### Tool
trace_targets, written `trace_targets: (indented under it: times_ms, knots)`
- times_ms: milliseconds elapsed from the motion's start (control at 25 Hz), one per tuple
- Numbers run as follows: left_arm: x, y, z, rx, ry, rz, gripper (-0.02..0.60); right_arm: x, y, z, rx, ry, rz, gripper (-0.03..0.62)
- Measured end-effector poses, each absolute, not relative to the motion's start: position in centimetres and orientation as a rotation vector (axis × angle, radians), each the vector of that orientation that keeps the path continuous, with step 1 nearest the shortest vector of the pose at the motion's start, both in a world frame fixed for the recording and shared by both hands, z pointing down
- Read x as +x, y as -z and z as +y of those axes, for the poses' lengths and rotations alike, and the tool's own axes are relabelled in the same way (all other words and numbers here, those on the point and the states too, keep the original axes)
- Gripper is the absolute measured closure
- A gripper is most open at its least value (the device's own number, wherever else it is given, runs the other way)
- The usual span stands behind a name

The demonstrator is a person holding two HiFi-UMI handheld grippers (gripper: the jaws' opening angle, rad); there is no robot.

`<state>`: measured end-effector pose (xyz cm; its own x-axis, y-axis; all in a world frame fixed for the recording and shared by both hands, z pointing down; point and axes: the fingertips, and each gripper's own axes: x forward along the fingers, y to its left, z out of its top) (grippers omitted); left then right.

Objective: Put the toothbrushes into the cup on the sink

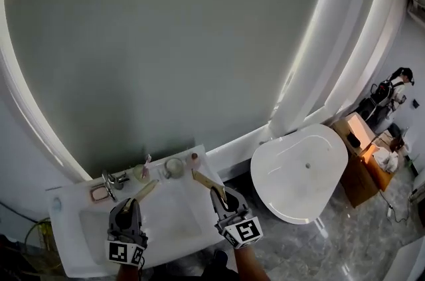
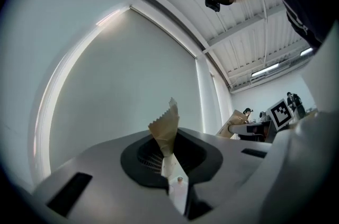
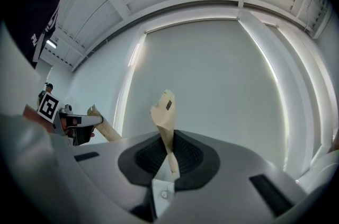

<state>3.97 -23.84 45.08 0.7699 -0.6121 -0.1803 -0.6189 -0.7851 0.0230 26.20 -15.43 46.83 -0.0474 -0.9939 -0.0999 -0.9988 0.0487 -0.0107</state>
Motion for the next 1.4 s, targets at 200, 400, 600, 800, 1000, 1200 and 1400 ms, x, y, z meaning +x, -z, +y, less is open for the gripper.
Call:
trace_targets:
  times_ms: [200, 400, 600, 800, 1000, 1200, 1400]
  knots:
    - [8.8, -44.0, -22.0, -2.825, -0.28, 1.17, 0.537, 31.3, -46.4, -15.2, -1.972, -0.08, 2.347, 0.546]
    - [11.0, -43.1, -20.4, -2.733, -0.281, 1.331, 0.537, 34.2, -46.4, -15.7, -1.837, -0.047, 2.464, 0.546]
    - [12.4, -42.9, -19.0, -2.703, -0.279, 1.392, 0.537, 35.9, -46.0, -15.8, -1.785, -0.045, 2.493, 0.546]
    - [12.4, -42.8, -18.6, -2.699, -0.287, 1.391, 0.537, 35.6, -45.6, -16.6, -1.759, -0.061, 2.501, 0.546]
    - [12.2, -43.0, -18.8, -2.706, -0.295, 1.378, 0.537, 35.1, -45.7, -16.9, -1.761, -0.065, 2.507, 0.546]
    - [11.6, -43.2, -19.6, -2.712, -0.316, 1.383, 0.537, 34.6, -46.1, -17.5, -1.761, -0.037, 2.511, 0.546]
    - [11.7, -43.7, -20.3, -2.715, -0.315, 1.371, 0.537, 34.1, -46.5, -17.9, -1.769, -0.037, 2.525, 0.546]
